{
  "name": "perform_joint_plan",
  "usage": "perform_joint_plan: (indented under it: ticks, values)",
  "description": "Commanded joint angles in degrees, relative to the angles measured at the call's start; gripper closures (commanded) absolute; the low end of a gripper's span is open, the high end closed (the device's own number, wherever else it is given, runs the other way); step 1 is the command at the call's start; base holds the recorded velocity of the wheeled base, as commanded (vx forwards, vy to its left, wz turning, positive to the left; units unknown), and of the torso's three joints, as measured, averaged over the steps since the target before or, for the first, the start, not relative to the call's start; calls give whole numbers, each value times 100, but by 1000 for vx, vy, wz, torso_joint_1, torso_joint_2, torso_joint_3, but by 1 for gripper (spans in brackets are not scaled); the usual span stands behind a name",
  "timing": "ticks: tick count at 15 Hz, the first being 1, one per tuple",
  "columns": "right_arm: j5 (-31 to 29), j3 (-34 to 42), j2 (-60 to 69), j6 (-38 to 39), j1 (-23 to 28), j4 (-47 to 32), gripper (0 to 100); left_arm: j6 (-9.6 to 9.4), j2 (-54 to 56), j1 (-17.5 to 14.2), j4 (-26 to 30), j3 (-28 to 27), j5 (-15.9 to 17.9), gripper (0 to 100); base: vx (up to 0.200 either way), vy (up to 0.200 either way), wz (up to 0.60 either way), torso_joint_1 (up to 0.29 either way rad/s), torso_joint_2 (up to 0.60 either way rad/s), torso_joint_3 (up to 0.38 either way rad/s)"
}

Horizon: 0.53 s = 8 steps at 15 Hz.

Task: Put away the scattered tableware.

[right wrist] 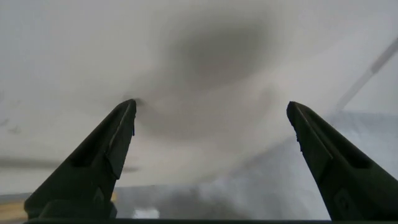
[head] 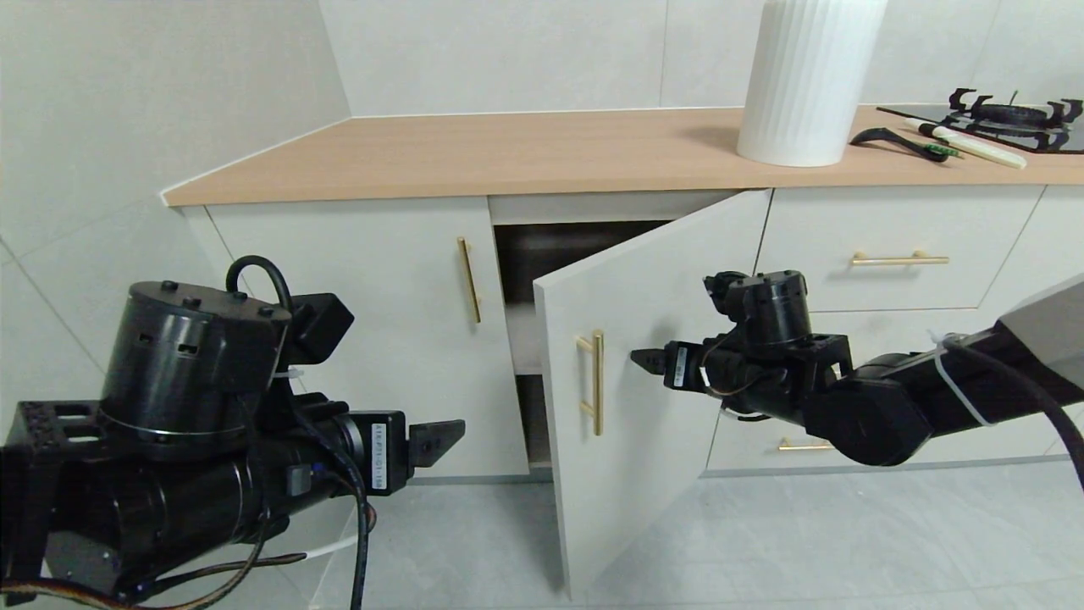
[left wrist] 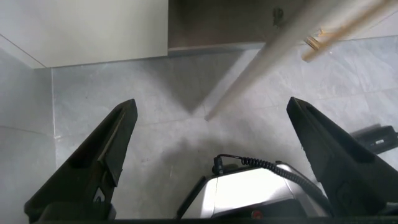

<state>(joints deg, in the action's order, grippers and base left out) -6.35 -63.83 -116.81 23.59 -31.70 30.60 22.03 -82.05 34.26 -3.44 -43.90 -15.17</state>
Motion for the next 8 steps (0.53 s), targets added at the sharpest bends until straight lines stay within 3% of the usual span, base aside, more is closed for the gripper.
perform_joint_plan:
  ticks: [1,3,8]
  values:
    - [-121,-7,-211,14,-100,201,0,-6,14,2,10,4,-4,0,0,0,0,0,0,0]
    - [-165,-112,-307,49,-100,227,0,-6,23,-15,10,-13,-13,0,0,0,0,0,0,0]
    - [-270,-235,-430,208,-100,254,0,3,-3,-42,1,-13,-22,0,200,0,0,0,1,4]
